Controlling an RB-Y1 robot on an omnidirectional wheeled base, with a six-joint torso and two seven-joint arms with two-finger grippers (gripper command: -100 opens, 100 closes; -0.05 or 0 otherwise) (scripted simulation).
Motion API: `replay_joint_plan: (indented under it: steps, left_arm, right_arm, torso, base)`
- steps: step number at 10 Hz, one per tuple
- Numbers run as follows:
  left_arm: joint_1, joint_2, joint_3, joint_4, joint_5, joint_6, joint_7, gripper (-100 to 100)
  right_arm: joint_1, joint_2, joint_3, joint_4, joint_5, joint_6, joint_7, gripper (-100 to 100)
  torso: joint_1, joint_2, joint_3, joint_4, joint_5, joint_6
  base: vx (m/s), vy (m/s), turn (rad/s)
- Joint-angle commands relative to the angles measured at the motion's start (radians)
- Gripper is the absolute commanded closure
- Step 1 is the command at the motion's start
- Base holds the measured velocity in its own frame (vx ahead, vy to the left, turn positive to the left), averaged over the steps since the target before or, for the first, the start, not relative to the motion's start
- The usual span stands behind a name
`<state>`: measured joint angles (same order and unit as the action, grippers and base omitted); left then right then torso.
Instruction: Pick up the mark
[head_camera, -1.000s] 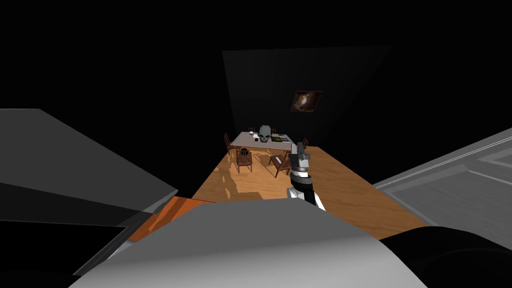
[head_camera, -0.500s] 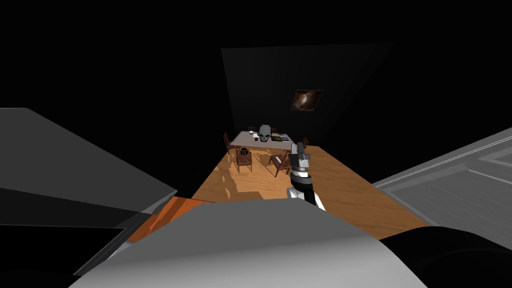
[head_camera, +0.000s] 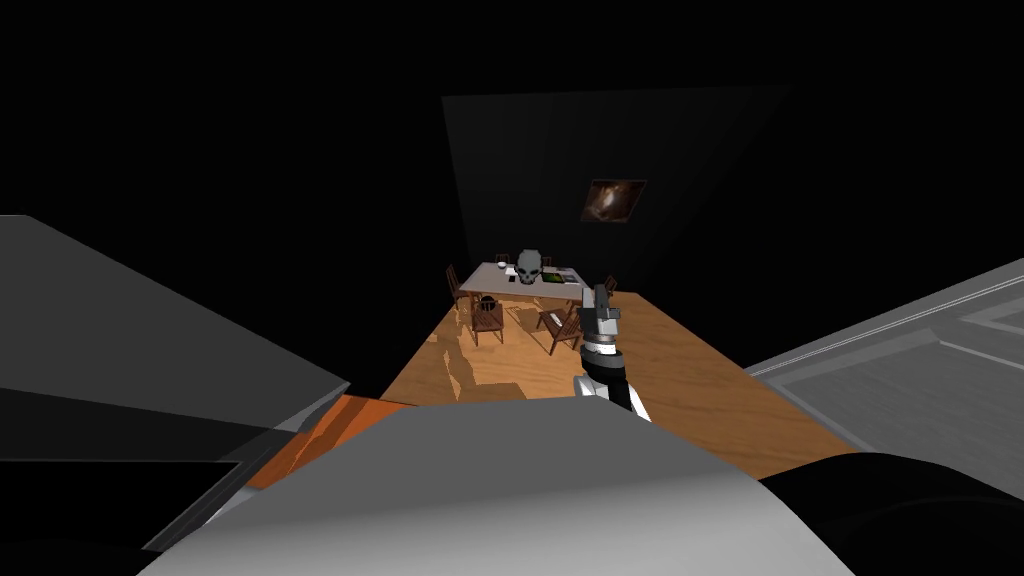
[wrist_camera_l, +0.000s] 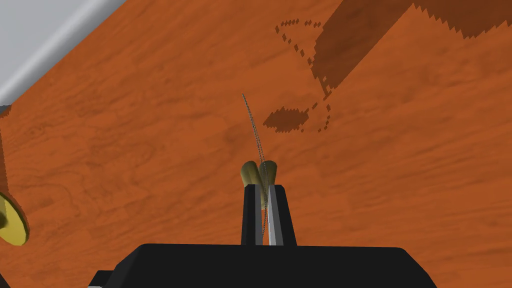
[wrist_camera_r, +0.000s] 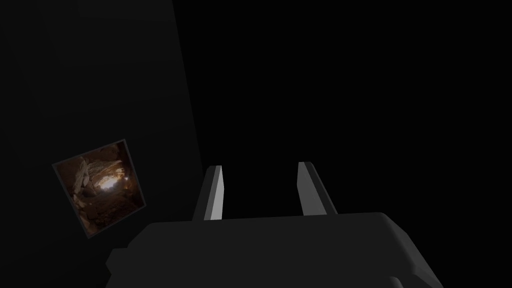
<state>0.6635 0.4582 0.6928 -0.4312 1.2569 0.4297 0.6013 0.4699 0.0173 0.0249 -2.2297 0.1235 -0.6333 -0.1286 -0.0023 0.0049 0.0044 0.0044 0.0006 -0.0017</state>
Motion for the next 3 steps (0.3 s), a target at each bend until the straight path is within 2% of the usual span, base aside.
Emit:
replay_joint_plan:
  steps: [1, 2, 3]
  left_arm:
    - [-0.005, 0.003, 0.006, 0.013, 0.011, -0.001, -0.031, 100]
    - [-0.005, 0.002, 0.005, 0.012, 0.010, -0.001, -0.023, 100]
    - [-0.005, 0.002, 0.006, 0.013, 0.011, -0.001, -0.027, 0]
  right_arm:
    - [0.000, 0.000, 0.000, 0.000, 0.000, 0.000, 0.000, 0]
    - [0.000, 0.000, 0.000, 0.000, 0.000, 0.000, 0.000, 0]
    - [0.000, 0.000, 0.000, 0.000, 0.000, 0.000, 0.000, 0]
  torso:
    - [0.000, 0.000, 0.000, 0.000, 0.000, 0.000]
    - [0.001, 0.001, 0.000, 0.000, 0.000, 0.000]
    - [0.002, 0.001, 0.000, 0.000, 0.000, 0.000]
  base:
    - [0.000, 0.000, 0.000]
    - [0.000, 0.000, 0.000]
    - [0.000, 0.000, 0.000]
